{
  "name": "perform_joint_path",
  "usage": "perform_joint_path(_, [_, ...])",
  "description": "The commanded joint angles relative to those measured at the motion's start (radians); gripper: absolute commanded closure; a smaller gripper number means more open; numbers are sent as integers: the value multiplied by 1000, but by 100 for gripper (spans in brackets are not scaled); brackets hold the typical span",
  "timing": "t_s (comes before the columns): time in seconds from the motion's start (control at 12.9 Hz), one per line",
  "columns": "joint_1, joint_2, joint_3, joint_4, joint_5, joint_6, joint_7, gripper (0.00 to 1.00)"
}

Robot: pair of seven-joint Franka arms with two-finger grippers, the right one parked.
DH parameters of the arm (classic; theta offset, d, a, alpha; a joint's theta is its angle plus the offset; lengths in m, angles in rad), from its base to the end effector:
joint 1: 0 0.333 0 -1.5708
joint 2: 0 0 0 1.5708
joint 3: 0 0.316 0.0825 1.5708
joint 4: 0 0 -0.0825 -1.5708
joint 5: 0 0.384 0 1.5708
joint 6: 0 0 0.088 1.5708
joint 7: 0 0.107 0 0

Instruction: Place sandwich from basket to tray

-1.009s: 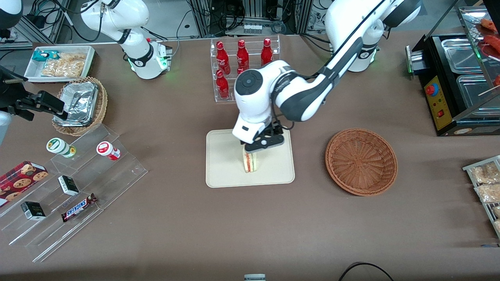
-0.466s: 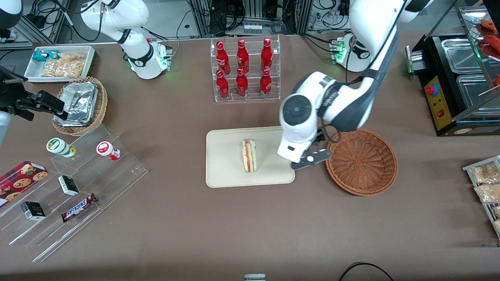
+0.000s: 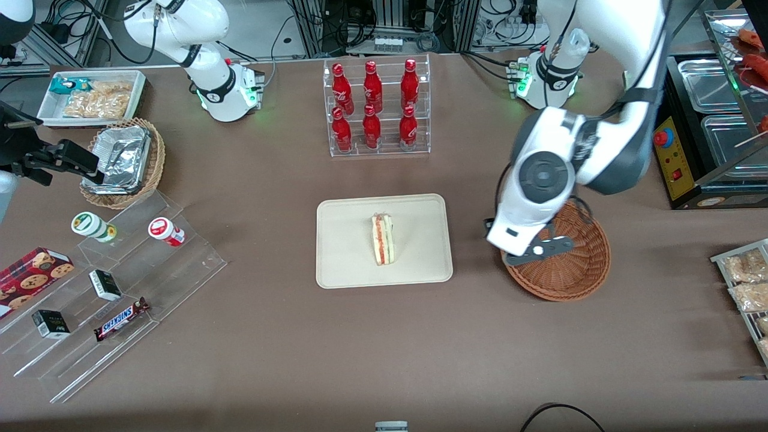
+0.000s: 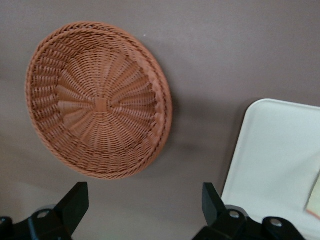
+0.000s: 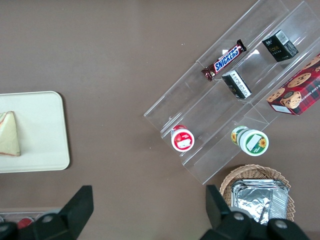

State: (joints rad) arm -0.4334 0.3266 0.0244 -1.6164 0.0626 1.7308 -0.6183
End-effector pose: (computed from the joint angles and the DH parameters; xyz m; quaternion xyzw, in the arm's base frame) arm 0.5804 -0.2470 0.4202 -0.9892 -0.0954 0.0754 0.0817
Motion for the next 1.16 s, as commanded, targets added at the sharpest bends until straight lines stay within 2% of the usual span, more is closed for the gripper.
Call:
perform_joint_path(0.0, [-5,-133,51,-80,-61,-42,132,0])
perform_joint_path(0.08, [74,-153,33,-80,-63,-68,147,0])
perform_joint_path(0.16, [153,-173,-51,-71,-63,-106,187,0])
perform_joint_path(0.31, [257,-211,-127,-71,-61,-157,265,0])
perform_joint_path(0.54, [372,-277,-158,-72,-61,-220,415,0])
perform_joint_path(0.78, [438,-336,-158,-71,-61,-247,557,0])
perform_joint_path(1.09, [475,-379,-153,-71,-46,-226,568,0])
